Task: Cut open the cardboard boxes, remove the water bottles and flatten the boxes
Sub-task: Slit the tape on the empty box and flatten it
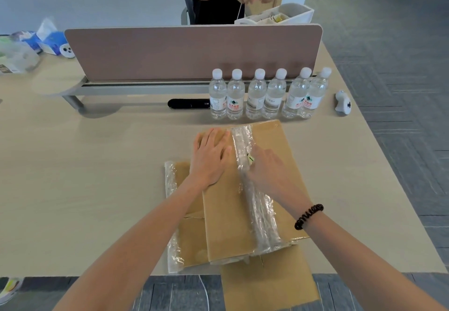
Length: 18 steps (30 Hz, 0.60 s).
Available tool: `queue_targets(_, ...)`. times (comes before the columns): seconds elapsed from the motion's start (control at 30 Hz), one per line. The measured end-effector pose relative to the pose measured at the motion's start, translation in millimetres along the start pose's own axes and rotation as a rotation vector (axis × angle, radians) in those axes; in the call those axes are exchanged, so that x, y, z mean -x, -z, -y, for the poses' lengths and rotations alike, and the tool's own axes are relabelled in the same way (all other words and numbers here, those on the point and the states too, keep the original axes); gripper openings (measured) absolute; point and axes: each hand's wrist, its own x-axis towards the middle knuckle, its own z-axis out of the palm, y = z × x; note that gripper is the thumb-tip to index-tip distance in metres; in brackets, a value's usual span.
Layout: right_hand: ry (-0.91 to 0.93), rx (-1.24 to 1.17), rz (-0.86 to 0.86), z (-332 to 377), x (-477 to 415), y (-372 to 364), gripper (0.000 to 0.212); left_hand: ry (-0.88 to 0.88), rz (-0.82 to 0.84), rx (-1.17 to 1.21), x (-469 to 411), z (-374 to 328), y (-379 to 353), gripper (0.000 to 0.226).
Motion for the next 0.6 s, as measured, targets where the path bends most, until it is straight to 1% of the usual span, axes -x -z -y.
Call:
queue_targets(0.13,-0.063,-0.131,0.01,-8.3,-8.3,14.1,0.03,0.001,0.006,0.006,1.0,-1.3,0.1,0.059)
queue_targets(0.27,-0.07,-0.2,-0.099,-15.0,-31.4,21.2,0.029,0.004,0.0,0.016,0.6,0.2,-1.1,0.057)
queue_targets(0.37,-0.075,-0.186,-0.157,-9.7,-39.9,14.8,0.027,-0.005,0.003,0.018,1.3,-0.5,-1.4,0.058)
queue_targets(0.47,-0.058,-0.168,-0.14,-2.2,-45.9,8.6,0.019,-0.034,-0.016,-0.005,0.4,-0.6,1.6,0.058)
queue_targets(0.53,-0.062,-0.158,-0.127,-0.5,-50.7,8.0,0.016,-0.06,-0.046,0.001,-4.3,-2.7,5.4,0.054)
queue_targets(0.6,-0.076,-0.153,-0.121,0.2,-54.6,8.0,0.015,-0.036,-0.077,0.049,-12.5,-4.6,8.6,0.047)
